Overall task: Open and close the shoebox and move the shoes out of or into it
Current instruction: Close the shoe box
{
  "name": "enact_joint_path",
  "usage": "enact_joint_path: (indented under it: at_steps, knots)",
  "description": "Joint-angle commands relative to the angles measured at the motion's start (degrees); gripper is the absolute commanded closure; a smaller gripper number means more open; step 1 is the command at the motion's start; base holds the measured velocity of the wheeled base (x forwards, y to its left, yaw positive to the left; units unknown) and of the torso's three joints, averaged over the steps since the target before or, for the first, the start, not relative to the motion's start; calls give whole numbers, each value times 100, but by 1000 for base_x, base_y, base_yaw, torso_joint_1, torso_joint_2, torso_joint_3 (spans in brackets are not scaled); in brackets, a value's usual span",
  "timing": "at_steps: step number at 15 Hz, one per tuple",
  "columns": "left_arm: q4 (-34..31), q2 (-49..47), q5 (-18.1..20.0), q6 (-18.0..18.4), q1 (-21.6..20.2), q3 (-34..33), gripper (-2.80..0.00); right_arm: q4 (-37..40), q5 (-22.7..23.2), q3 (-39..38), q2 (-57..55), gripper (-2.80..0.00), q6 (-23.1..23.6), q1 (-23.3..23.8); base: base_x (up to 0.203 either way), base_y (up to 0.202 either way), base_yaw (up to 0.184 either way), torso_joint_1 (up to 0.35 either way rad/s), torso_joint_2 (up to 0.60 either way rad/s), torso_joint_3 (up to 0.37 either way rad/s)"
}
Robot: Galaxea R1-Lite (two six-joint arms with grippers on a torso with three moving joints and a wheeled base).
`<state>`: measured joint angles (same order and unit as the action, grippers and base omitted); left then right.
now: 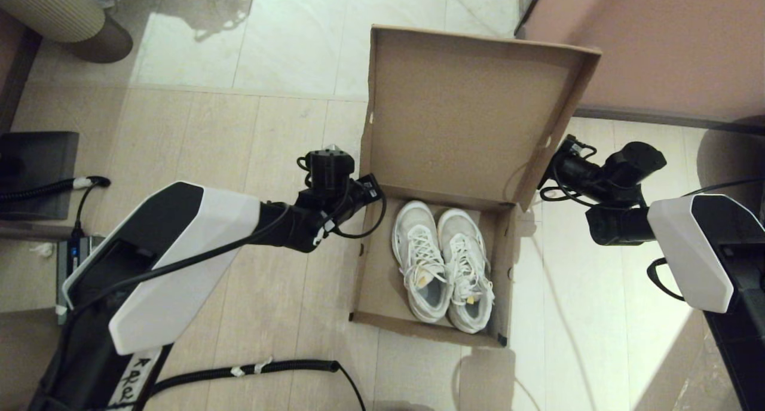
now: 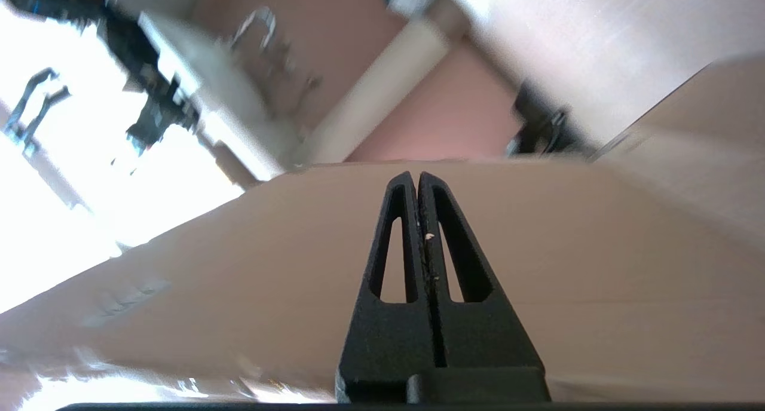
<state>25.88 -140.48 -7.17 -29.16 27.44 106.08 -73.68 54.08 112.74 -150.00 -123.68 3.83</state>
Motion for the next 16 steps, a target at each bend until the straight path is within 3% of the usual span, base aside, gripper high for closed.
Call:
enact_joint_path:
  at_steps: [1,6,10,16]
  knots:
    - [-4,91,-104,-2,-2,-3,0,-374,149,-6,67,0,-379,29,0,0,0,0,0,0]
    - [-99,316,-575,112,-46,31,0,-676,497,-6,202,0,-650,116,0,0,0,0,0,0]
    - [-215,459,-593,112,-44,35,0,-1095,771,-6,254,0,-1150,162,0,0,0,0,0,0]
    - [-125,327,-585,61,-11,0,0,-1095,820,-6,502,0,-1167,74,0,0,0,0,0,0]
